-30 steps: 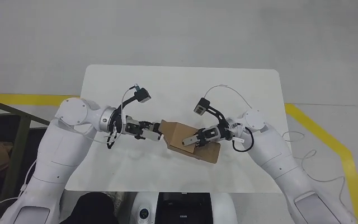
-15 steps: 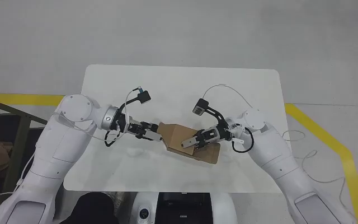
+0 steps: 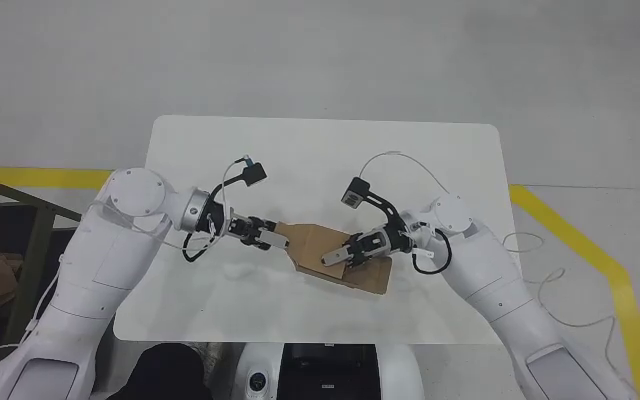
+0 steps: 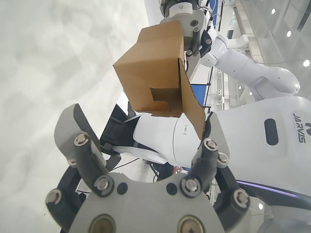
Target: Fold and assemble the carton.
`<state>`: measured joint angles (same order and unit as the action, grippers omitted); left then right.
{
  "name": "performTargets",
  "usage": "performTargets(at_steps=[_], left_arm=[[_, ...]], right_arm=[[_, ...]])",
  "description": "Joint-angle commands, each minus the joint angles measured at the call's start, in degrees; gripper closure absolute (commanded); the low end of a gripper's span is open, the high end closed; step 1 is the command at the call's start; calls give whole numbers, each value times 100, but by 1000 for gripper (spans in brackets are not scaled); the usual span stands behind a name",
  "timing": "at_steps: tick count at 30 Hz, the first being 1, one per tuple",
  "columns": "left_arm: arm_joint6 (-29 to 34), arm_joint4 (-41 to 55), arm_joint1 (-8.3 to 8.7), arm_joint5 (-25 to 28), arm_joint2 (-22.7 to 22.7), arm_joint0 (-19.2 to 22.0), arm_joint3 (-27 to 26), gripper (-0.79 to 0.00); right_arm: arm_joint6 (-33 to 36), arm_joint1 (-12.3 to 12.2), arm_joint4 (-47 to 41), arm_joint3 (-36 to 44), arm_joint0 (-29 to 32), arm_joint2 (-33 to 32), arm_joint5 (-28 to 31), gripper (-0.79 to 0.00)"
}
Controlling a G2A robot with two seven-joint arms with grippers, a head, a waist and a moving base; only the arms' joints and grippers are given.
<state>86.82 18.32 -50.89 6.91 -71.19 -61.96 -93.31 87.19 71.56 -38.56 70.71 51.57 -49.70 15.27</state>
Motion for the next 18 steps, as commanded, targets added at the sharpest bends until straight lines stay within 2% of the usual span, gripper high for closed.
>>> performTargets(at_steps=[1,18], left_arm=[[-12,64,8,-44,-5,-55,-2,-785],[-330,182,94,-178,-115,-607,-152,-785]], right_arm=[[-9,-3,-3,15,-2,-20,9,0],[-34,29,-397,166,11,-138,216,0]])
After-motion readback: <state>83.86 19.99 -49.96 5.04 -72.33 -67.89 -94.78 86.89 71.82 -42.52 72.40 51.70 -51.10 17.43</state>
